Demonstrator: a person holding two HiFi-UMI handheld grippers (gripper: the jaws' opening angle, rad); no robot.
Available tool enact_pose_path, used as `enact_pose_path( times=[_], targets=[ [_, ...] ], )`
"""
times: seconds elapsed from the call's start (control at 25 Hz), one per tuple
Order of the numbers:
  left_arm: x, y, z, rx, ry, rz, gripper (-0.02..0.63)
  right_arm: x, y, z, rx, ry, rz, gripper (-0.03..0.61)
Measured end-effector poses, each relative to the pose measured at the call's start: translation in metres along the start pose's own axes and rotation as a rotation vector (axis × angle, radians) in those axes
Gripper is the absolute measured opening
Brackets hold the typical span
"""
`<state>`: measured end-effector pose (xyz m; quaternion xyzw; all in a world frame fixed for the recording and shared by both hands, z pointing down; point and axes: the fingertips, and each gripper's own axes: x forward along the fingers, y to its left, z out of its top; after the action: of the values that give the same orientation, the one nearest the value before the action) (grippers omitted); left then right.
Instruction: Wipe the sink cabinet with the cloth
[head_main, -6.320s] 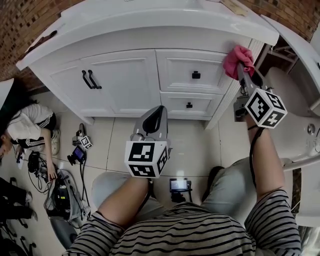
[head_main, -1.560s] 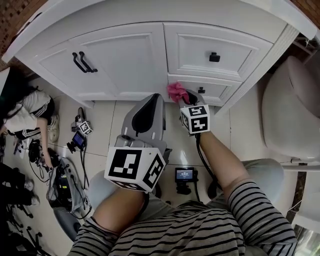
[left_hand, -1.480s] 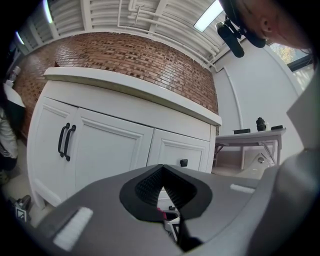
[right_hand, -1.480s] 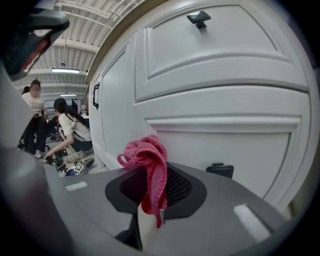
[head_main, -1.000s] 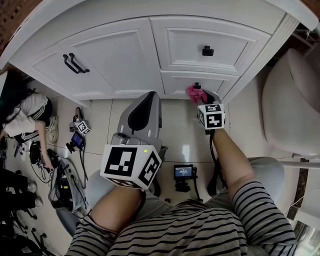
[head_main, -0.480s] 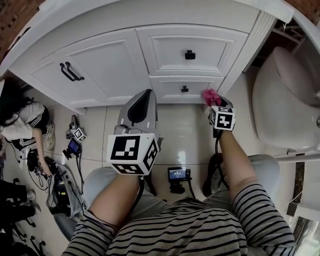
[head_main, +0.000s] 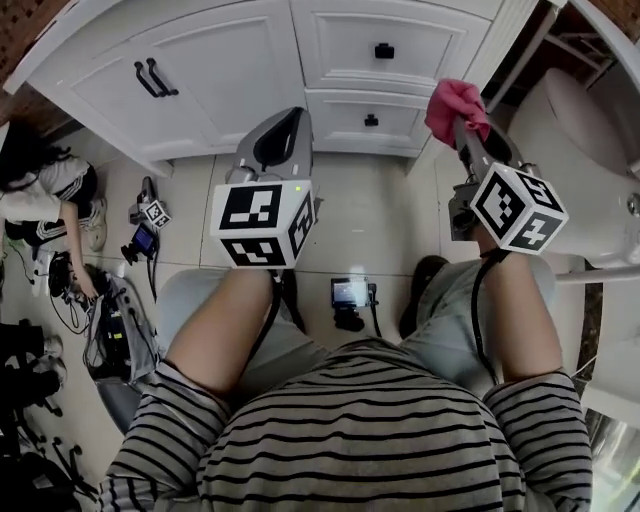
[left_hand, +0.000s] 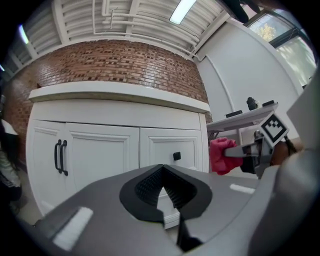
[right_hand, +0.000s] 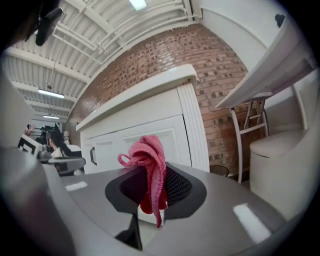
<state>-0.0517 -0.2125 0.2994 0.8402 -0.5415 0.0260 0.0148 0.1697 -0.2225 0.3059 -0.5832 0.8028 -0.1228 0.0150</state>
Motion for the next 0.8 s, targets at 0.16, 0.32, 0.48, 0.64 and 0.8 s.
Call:
enact_pose_path(
  times=[0.16,0.32,0.48,0.64,0.8],
  targets=[
    [-0.021,0.003,-0.019,0.003,0.045,0.032,-0.006,-0.031,0.011,-0.014,0.068,-0.078,-0.034,0.074],
    [-0.034,-0.003,-0.023,0.002,0.048,0.027,-0.006,-0.04,0.013,-0.026,0.057,-0.064,-0.046,0.074],
    [-0.037,-0.007,-0.023,0.004,0.047,0.022,-0.006,-0.038,0.016,-0.033,0.047,-0.058,-0.042,0.072],
    [-0.03,-0.011,-0.018,-0.002,0.04,0.012,-0.006,-0.034,0.02,-0.035,0.023,-0.044,-0.034,0.072],
    [-0.024,-0.014,-0.016,-0.01,0.034,-0.008,-0.006,-0.028,0.021,-0.04,-0.01,-0.028,-0.033,0.072]
  ],
)
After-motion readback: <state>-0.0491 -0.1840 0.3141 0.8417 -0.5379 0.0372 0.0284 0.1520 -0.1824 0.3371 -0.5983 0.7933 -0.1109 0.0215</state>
